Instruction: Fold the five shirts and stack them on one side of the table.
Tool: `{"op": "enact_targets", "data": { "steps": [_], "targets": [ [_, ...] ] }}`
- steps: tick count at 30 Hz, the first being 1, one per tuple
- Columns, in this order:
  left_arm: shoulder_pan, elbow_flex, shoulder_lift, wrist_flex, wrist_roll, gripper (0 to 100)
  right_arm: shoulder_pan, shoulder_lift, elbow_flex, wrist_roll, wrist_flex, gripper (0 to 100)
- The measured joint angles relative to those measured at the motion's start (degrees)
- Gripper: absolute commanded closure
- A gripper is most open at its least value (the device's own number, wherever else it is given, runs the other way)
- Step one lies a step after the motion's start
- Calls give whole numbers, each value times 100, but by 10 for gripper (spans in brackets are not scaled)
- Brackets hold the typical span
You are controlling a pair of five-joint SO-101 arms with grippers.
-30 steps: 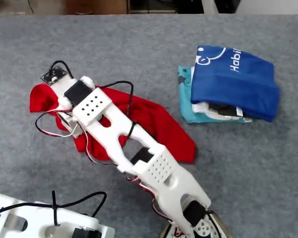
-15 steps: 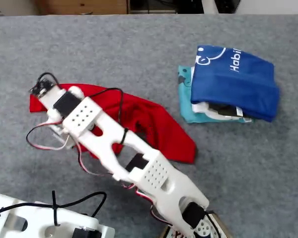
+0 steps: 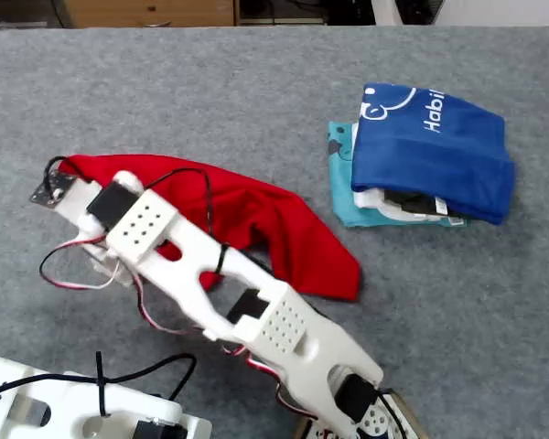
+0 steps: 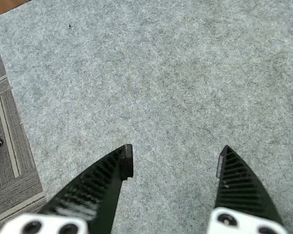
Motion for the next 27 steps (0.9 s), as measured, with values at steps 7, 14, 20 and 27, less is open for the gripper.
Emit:
{"op": "enact_targets", "data": {
  "steps": [7,14,20,27],
  "targets": [
    [-114,-9,0,-255,0,715,-9,-932,853,1169,0,767],
    [-607,-18,0,-1442,0,715,-325,-1275,2207,2180,0,767],
    [-844,281,0,-1855,0,715,-440,-1275,2400,2382,-607,767],
    [-844,457,0,-1881,0,715,-457,-1213,2426,2611,-1222,767]
  ]
}}
